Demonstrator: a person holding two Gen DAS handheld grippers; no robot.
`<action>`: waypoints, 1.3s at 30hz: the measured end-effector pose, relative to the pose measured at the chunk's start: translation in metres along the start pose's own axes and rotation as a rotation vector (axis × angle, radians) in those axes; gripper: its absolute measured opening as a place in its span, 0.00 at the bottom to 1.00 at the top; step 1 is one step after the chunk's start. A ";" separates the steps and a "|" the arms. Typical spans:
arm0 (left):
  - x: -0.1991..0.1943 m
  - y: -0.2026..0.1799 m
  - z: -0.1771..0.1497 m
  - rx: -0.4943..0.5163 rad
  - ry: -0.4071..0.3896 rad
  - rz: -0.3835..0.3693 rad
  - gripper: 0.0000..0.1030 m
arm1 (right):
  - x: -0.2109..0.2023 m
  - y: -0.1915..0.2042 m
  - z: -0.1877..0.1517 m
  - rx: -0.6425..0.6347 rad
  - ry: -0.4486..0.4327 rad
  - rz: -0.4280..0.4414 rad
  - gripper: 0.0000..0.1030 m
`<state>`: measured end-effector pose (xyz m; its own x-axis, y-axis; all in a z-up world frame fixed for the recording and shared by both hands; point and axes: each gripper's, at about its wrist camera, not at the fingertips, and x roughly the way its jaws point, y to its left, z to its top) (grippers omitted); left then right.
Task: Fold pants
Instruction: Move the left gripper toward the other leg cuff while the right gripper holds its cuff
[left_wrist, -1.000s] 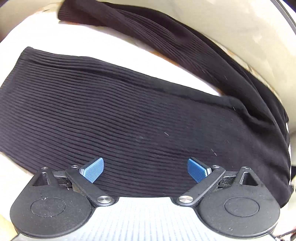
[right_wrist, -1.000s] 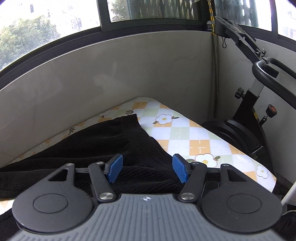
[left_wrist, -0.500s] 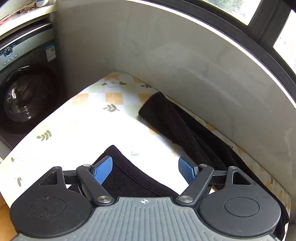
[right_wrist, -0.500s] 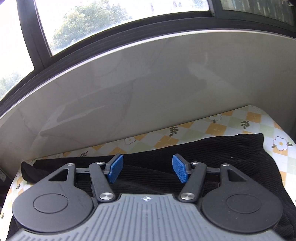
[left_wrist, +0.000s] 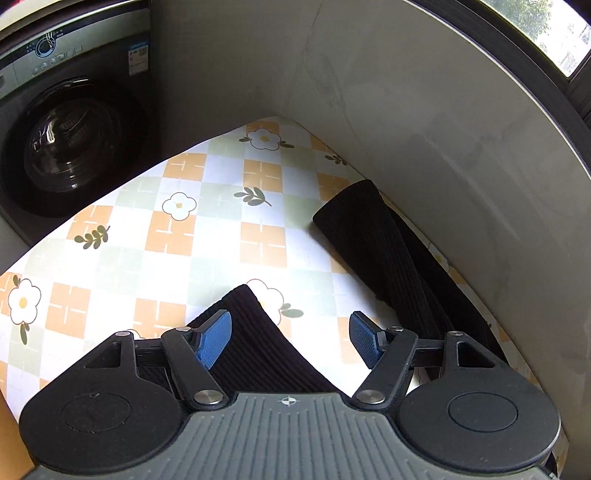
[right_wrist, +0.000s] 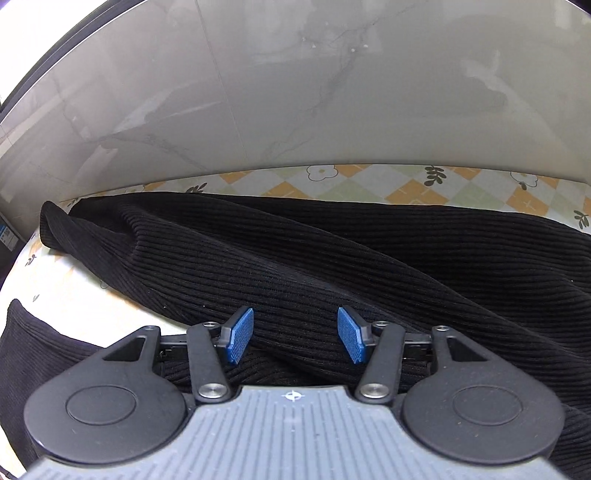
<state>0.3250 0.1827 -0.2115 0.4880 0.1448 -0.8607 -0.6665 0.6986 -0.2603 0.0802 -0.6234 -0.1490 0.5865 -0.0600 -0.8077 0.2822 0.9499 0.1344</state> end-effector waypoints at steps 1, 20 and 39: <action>0.005 -0.003 0.003 -0.001 0.007 -0.013 0.70 | 0.000 0.000 0.000 0.000 -0.003 -0.006 0.54; 0.157 -0.095 0.078 0.000 0.118 -0.082 0.75 | 0.008 0.041 0.001 -0.071 -0.007 -0.118 0.54; 0.092 -0.075 0.073 0.112 0.022 -0.292 0.09 | 0.043 0.063 -0.005 -0.304 0.078 -0.151 0.47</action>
<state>0.4609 0.1947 -0.2393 0.6364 -0.0881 -0.7663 -0.4327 0.7816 -0.4492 0.1194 -0.5643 -0.1783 0.4923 -0.1943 -0.8485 0.1157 0.9807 -0.1575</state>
